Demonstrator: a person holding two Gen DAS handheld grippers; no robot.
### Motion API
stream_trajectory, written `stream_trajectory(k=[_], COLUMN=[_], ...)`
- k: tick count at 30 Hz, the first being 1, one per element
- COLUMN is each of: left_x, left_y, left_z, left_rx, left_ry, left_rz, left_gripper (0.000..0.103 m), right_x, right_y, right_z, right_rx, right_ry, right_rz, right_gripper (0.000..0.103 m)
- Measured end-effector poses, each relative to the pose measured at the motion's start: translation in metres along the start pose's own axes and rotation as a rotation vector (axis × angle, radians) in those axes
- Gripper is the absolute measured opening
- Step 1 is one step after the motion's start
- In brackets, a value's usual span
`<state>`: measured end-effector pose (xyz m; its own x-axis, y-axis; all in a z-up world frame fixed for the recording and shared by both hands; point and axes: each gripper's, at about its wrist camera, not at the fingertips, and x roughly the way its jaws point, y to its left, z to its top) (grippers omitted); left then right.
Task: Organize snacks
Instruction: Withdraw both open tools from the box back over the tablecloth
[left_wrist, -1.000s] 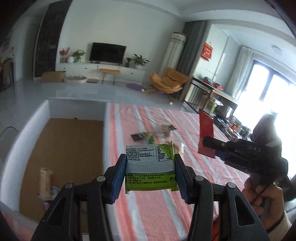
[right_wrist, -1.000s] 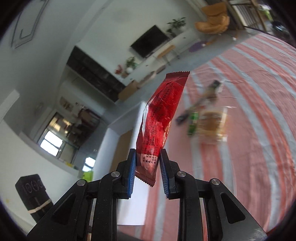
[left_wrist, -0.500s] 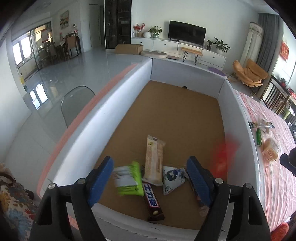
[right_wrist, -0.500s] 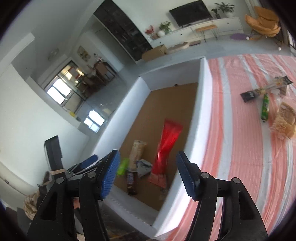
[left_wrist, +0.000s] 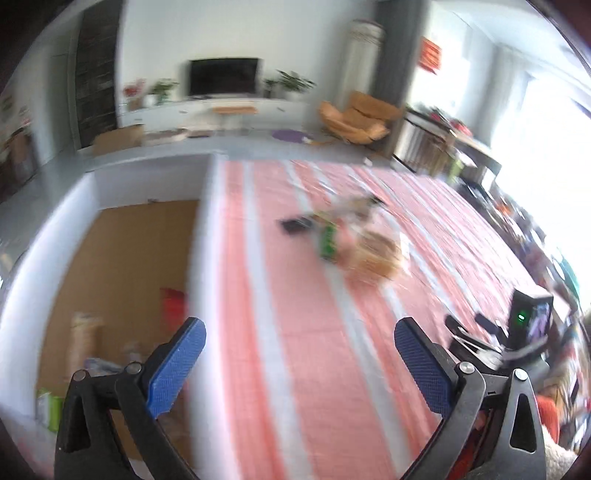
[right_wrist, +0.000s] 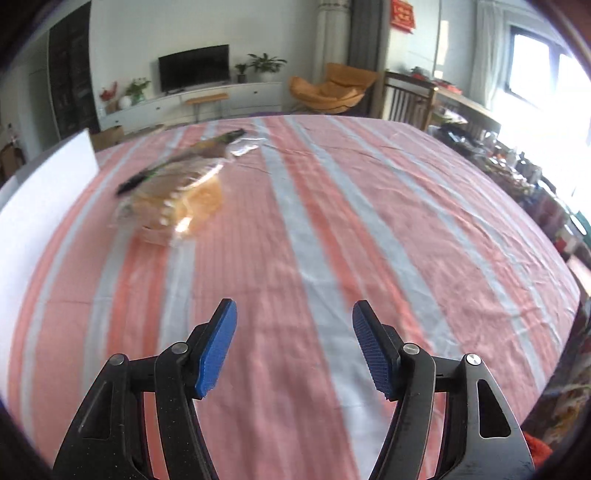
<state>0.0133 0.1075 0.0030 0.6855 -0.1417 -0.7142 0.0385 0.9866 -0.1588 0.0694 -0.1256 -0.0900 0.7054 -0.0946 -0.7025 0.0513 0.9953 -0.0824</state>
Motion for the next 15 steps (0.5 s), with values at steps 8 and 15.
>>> stream_trajectory(k=[8, 15], left_x=[0.101, 0.166], left_y=[-0.064, -0.053], left_z=[-0.014, -0.018], left_rx=[0.110, 0.090], left_ry=[0.134, 0.169], left_rz=[0.006, 0.108], left_gripper=[0.101, 0.101], right_x=[0.011, 0.014], right_y=[-0.028, -0.037], right_z=[-0.003, -0.010], right_rx=[0.105, 0.115], right_ry=[0.075, 0.084], right_rz=[-0.024, -0.040], right_gripper=[0.069, 0.074])
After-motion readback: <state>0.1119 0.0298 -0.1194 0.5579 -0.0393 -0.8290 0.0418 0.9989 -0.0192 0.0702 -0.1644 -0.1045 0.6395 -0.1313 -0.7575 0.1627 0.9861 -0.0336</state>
